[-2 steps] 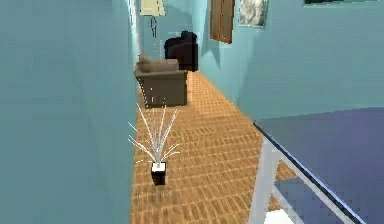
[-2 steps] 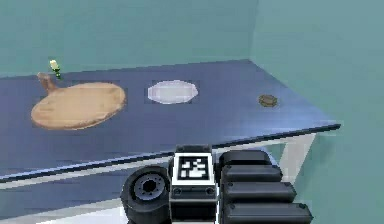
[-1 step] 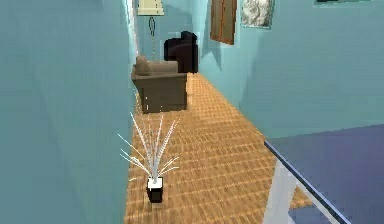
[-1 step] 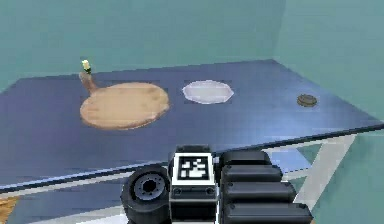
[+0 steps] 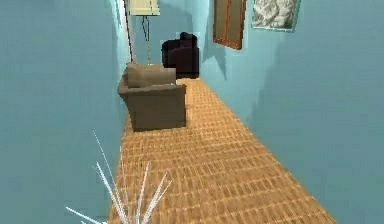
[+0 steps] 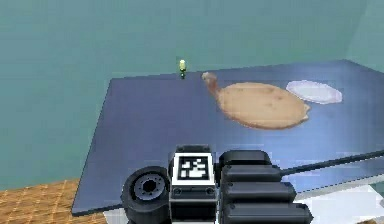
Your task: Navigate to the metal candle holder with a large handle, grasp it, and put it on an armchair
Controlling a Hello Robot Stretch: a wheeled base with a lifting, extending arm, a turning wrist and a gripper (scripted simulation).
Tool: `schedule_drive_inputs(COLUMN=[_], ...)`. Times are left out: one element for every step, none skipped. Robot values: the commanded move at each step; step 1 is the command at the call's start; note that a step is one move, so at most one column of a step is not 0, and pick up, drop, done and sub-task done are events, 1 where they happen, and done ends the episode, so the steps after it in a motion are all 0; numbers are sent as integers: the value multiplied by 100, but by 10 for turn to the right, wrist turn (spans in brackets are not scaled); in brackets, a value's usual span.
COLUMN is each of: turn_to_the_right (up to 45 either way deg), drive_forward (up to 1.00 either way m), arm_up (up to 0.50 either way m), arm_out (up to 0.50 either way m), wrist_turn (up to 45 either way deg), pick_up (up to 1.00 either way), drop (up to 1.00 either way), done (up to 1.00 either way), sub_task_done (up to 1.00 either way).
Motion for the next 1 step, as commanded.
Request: schedule_drive_inputs(turn_to_the_right=[90], drive_forward=[0], arm_up=[0], arm_out=[0], wrist_turn=[0], pick_up=[0], drop=[0], done=[0], sub_task_done=[0])
